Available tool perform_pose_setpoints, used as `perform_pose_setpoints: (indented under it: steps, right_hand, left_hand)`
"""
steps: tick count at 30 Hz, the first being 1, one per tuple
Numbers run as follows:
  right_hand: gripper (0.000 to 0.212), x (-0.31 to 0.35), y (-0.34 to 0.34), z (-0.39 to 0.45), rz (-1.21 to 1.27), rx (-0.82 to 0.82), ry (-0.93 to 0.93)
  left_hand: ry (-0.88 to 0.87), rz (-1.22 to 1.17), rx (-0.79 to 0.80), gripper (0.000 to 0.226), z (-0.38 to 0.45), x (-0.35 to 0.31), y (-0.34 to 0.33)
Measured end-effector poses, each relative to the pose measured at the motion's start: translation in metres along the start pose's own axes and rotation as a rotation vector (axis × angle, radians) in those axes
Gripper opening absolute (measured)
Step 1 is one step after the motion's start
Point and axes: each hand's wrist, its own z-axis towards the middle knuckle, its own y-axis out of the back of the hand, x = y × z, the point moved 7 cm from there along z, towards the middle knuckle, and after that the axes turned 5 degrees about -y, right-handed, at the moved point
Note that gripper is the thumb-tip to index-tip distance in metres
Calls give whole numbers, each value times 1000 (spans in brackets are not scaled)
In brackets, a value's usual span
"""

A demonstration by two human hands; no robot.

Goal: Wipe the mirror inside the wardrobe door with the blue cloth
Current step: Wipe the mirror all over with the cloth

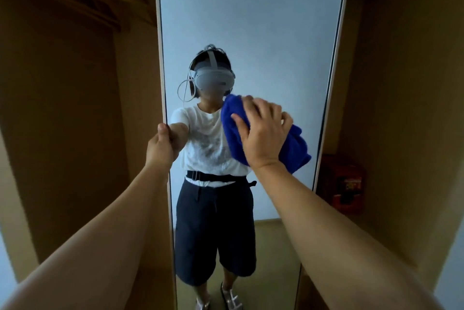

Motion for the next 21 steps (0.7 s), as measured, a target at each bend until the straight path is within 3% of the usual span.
perform_pose_setpoints:
  steps: [6,9,11,15,17,21]
  right_hand:
    - [34,49,-23,-97,-10,162,395]
    - [34,61,-23,-94,28,171,526]
    - [29,68,-18,-62,110,130,500]
    - [11,79,-1,29,199,-117,334]
    - [4,87,2,51,171,-179,277]
    - [11,105,-14,8,218,-76,410]
  left_hand:
    - [29,52,57,61,3,5,3]
    - [49,96,87,69,2,9,5]
    - [67,98,116,74,4,14,6]
    - [118,2,256,78,2,19,2]
    - [109,-3,232,73,2,20,5]
    - [78,-49,236,57,2,17,2]
